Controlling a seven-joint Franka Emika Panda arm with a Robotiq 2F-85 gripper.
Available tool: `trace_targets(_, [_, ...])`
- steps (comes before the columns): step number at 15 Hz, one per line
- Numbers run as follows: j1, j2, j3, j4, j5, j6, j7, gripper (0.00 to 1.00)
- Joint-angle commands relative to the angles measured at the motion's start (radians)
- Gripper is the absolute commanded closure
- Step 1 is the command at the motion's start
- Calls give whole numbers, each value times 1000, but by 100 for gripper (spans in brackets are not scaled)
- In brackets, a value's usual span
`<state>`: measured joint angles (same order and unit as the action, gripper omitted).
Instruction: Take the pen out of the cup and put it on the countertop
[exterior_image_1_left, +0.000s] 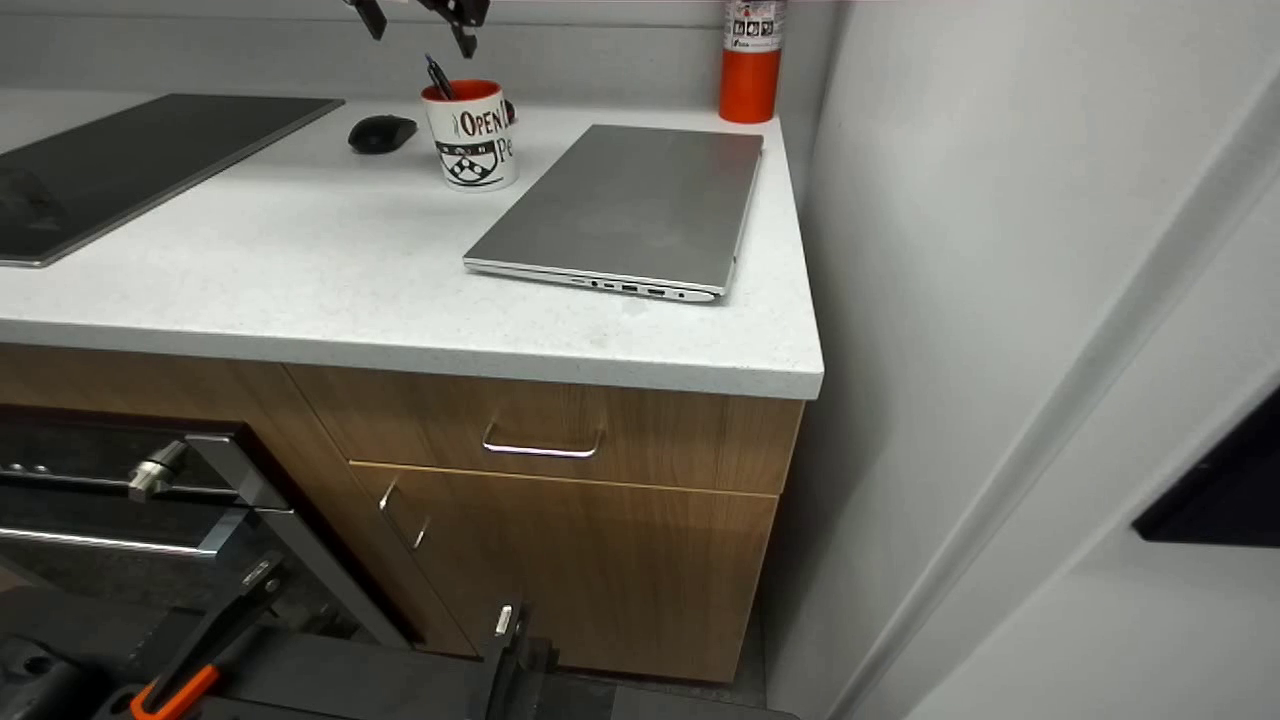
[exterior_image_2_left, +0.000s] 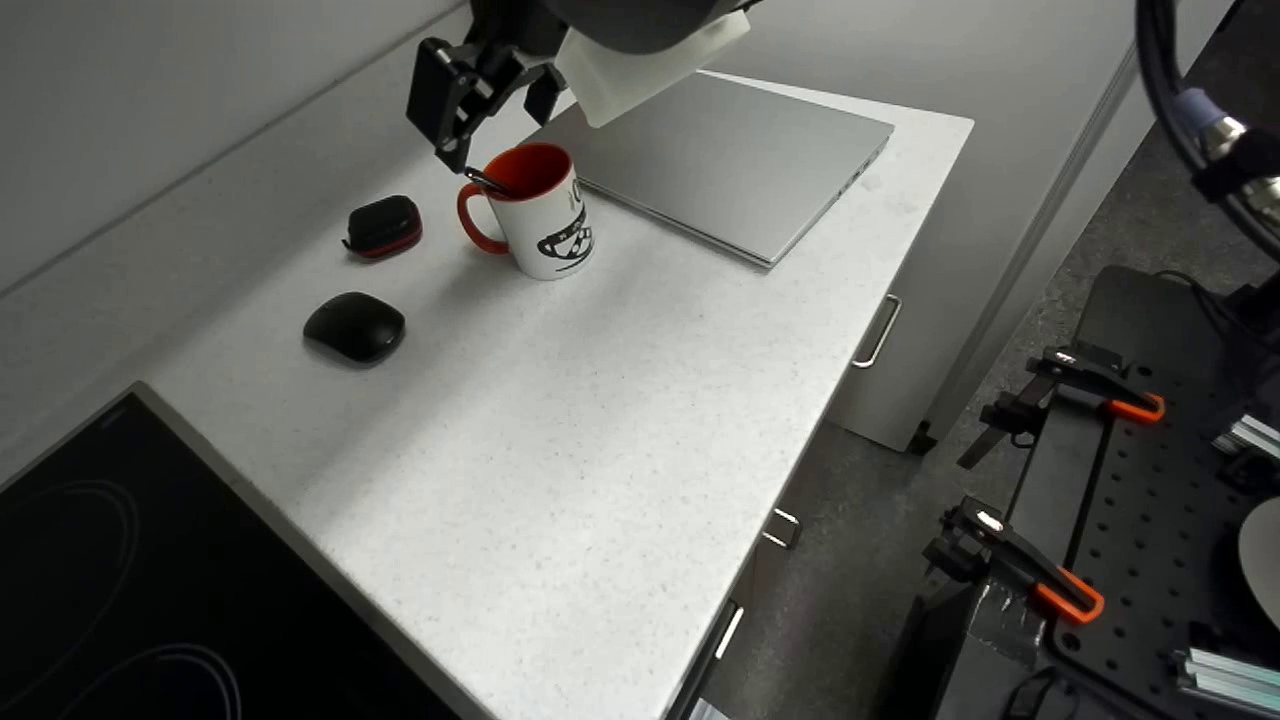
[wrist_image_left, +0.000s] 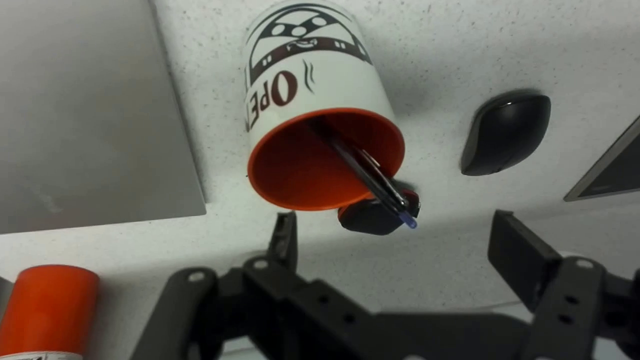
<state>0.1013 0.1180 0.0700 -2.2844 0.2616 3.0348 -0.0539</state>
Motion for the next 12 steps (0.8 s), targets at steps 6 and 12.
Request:
trace_targets(6, [1,23,3,16,-1,35,-7,0])
trace_targets(12, [-5,29,24,22,12,88,-30,0])
